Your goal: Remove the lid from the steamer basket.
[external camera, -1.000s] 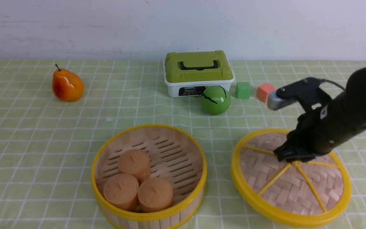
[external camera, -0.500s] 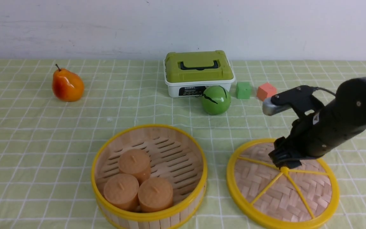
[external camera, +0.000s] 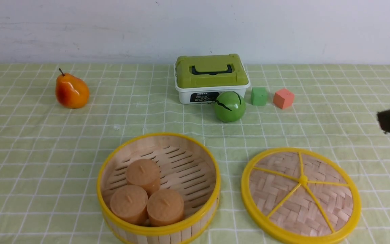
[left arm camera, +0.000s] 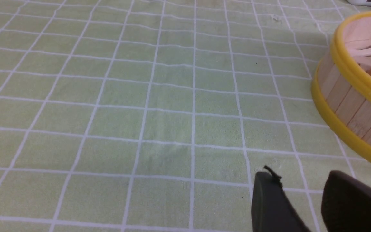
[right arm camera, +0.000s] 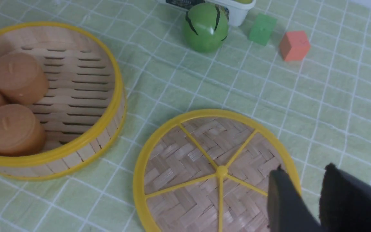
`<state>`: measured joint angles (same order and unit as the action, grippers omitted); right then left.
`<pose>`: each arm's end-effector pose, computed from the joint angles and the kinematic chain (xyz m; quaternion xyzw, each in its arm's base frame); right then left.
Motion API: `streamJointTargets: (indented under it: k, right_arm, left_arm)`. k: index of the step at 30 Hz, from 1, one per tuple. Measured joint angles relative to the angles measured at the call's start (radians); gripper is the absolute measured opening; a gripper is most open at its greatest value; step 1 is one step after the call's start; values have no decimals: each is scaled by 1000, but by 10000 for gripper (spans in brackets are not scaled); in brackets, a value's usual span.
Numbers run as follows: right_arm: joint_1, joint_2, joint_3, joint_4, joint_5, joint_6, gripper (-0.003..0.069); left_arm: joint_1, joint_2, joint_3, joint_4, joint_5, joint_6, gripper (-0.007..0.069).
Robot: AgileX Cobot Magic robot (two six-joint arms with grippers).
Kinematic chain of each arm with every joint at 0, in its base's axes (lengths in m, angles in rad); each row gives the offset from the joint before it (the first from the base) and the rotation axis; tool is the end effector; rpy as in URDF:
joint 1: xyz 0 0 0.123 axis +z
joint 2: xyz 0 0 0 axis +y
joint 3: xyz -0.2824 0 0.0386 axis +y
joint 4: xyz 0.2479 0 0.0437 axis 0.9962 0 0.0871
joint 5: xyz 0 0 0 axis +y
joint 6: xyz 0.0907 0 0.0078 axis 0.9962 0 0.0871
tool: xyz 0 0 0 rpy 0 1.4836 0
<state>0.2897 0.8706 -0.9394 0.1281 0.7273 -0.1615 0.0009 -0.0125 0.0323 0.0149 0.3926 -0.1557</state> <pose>0.1591 0.0555 0.3756 -0.1749 0.8585 0.0908 0.4734 0.0521 0.0006 0.1676 -0.0596 0.8100 -0.0388 0.5820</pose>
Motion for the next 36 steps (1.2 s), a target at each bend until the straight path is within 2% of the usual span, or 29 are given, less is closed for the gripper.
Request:
streamJointTargets:
  k: [2, 6, 26, 31, 36]
  right_arm:
    - [0, -88, 48, 0, 1, 1, 22]
    - [0, -207, 103, 0, 7, 22, -20]
    - [0, -237, 127, 0, 49, 30, -6]
    - [0, -278, 160, -35, 50, 28, 0]
    - [0, -452, 357, 26, -135, 25, 8]
  left_arm:
    - [0, 0, 0, 0, 0, 0, 239]
    - [0, 0, 0, 0, 0, 0, 239]
    - [0, 0, 0, 0, 0, 0, 239]
    - [0, 0, 0, 0, 0, 0, 239]
    - [0, 0, 0, 0, 0, 0, 239]
